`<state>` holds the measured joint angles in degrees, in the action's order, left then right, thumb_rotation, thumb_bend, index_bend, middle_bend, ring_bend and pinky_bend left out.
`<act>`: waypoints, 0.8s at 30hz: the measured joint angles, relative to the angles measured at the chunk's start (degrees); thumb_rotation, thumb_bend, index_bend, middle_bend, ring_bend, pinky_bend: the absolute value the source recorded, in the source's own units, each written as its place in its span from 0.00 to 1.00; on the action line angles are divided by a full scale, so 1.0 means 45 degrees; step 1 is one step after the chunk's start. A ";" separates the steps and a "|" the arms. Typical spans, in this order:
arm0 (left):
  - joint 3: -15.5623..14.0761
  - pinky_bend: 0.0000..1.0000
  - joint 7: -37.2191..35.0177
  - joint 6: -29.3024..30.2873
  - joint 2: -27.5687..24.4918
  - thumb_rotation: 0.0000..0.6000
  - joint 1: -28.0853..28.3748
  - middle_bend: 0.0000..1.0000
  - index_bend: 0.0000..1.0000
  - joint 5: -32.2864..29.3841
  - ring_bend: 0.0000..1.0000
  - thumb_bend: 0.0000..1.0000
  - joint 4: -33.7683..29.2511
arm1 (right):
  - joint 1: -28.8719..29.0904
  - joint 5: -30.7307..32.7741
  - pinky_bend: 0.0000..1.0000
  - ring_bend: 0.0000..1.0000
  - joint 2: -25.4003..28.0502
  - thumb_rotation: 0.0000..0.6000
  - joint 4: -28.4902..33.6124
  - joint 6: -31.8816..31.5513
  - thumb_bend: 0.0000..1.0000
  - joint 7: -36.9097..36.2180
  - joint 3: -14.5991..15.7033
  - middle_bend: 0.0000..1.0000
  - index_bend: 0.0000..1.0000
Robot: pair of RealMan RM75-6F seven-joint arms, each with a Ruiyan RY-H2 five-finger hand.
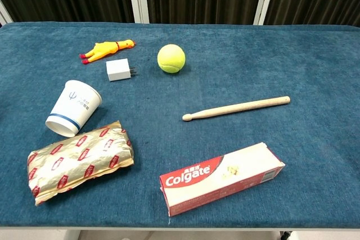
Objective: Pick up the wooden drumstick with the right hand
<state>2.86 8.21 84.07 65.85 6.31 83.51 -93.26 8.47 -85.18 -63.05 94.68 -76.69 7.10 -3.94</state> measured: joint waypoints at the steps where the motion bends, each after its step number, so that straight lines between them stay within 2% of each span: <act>1: -0.0006 0.17 0.0015 -0.0061 -0.0019 1.00 0.0006 0.00 0.04 -0.0042 0.00 0.41 -0.0009 | 0.0313 0.0016 0.00 0.10 -0.0012 1.00 0.0090 0.0434 0.33 0.0040 -0.0067 0.23 0.27; 5: 0.0029 0.17 -0.0007 -0.0154 -0.0079 1.00 0.0011 0.00 0.04 -0.0229 0.00 0.41 -0.0048 | 0.1572 0.0203 0.00 0.13 -0.0098 1.00 0.0399 0.2261 0.34 0.0274 -0.0349 0.27 0.36; 7: 0.0044 0.17 -0.0060 -0.0154 -0.0104 1.00 -0.0012 0.00 0.04 -0.0293 0.00 0.41 -0.0067 | 0.2408 0.0261 0.00 0.16 -0.0308 1.00 0.0506 0.3106 0.36 0.0648 -0.0557 0.32 0.41; 13: 0.0086 0.17 -0.0137 -0.0191 -0.0167 1.00 -0.0052 0.00 0.04 -0.0474 0.00 0.41 -0.0128 | 0.4127 0.0897 0.00 0.18 -0.1263 1.00 0.0859 0.4715 0.37 0.2230 -0.0966 0.36 0.44; 18: 0.0091 0.17 -0.0132 -0.0204 -0.0192 1.00 -0.0071 0.00 0.04 -0.0529 0.00 0.41 -0.0168 | 0.5082 0.2171 0.00 0.22 -0.2347 1.00 0.0859 0.5563 0.39 0.3259 -0.1240 0.41 0.46; 24: 0.0119 0.17 -0.0158 -0.0303 -0.0222 1.00 -0.0068 0.00 0.04 -0.0684 0.00 0.41 -0.0221 | 0.5996 0.3445 0.00 0.23 -0.3656 1.00 0.0195 0.6091 0.42 0.4222 -0.1400 0.44 0.46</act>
<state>3.40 7.49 82.70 64.85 6.00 80.43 -94.26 35.45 -69.68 -79.50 95.55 -49.28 26.10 -10.24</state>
